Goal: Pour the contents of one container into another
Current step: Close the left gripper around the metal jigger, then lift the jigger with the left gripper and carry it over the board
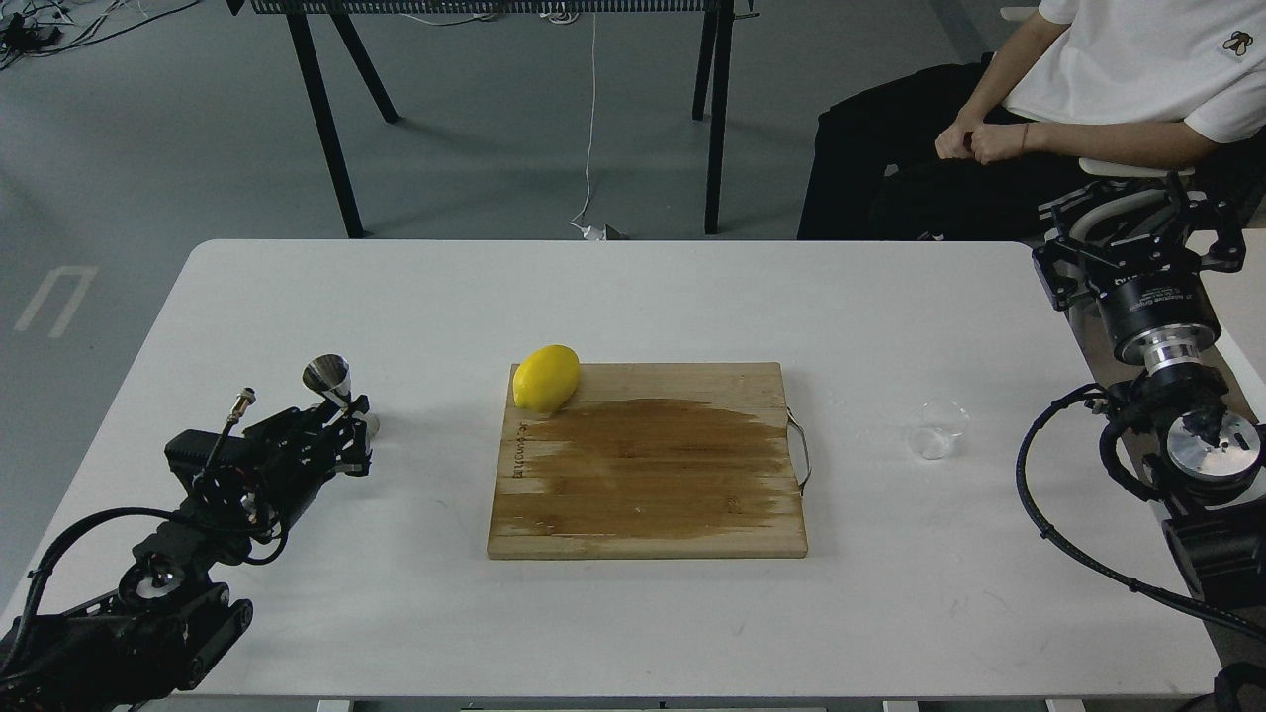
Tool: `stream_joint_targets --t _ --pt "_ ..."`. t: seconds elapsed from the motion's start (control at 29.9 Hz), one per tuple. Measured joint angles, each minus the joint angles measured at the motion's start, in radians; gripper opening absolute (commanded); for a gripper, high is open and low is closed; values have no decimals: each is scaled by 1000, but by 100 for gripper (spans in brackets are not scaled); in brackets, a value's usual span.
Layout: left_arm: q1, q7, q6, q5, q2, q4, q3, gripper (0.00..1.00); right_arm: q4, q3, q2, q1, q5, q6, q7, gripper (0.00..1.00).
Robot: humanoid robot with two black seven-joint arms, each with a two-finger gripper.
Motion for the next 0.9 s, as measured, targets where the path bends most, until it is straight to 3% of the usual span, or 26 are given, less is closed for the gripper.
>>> stream_joint_targets --t 0.27,0.5,0.77,0.9 --pt "-15 0 0 -4 -3 -10 1 20 0 0 -1 -3 0 0 1 100" --pt "-110 -10 0 -1 30 -62 2 20 5 11 -19 -12 1 0 1 100" --pt "-155 0 -5 7 90 -403 21 20 5 18 -46 -32 2 0 1 100" --pt "-164 12 -69 11 81 -540 41 20 4 19 -50 -45 2 0 1 100"
